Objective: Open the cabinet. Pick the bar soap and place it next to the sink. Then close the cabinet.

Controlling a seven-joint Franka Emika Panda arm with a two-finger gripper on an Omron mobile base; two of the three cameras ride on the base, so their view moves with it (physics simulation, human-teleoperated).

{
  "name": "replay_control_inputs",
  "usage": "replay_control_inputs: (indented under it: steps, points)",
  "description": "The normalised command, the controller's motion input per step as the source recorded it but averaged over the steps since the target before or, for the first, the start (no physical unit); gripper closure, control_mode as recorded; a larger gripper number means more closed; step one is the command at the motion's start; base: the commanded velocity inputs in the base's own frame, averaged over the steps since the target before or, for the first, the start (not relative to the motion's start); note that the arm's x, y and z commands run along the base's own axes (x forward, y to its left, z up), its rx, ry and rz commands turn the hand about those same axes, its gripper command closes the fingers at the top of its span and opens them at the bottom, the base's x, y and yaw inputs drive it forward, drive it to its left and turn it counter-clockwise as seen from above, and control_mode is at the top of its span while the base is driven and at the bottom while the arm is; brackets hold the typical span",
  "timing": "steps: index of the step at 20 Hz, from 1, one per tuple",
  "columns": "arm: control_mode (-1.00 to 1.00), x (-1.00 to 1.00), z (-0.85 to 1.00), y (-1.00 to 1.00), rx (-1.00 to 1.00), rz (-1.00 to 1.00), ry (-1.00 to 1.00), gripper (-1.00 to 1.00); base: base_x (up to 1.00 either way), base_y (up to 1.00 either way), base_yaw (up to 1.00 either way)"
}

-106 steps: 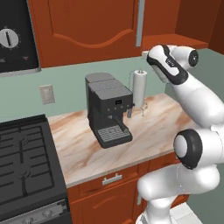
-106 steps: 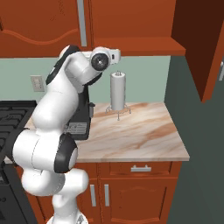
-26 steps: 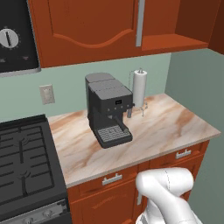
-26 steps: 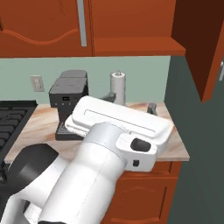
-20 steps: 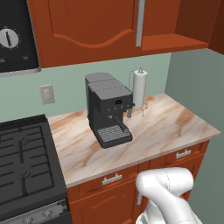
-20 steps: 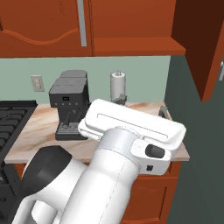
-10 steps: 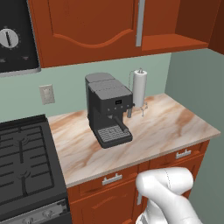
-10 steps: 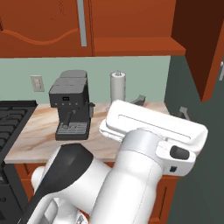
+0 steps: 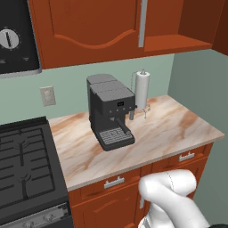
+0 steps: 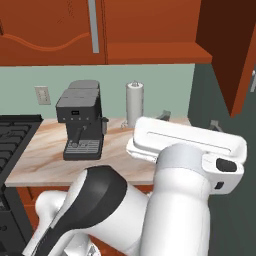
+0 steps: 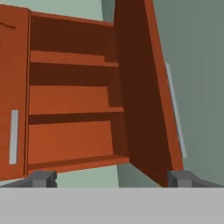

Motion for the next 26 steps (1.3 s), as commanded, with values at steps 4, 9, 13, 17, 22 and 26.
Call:
replay_control_inputs:
  steps: [4, 9, 13, 17, 22, 26]
  points:
    - [-1.00, 0.17, -0.14, -0.13, 0.00, 0.04, 0.08, -1.00, 0.00, 0.00, 0.00]
    - [-1.00, 0.28, -0.34, -0.21, 0.00, 0.00, 0.01, -1.00, 0.00, 0.00, 0.00]
    - [-1.00, 0.28, -0.32, -0.07, -0.01, 0.00, 0.00, -1.00, 0.00, 0.00, 0.00]
    - [-1.00, 0.40, -0.13, -0.02, -0.01, 0.00, 0.00, -1.00, 0.00, 0.00, 0.00]
    - [-1.00, 0.45, 0.00, -0.10, -0.01, -0.02, 0.00, -1.00, 0.00, 0.00, 0.00]
    - [-1.00, 0.40, 0.00, -0.22, 0.00, -0.03, 0.00, -1.00, 0.00, 0.00, 0.00]
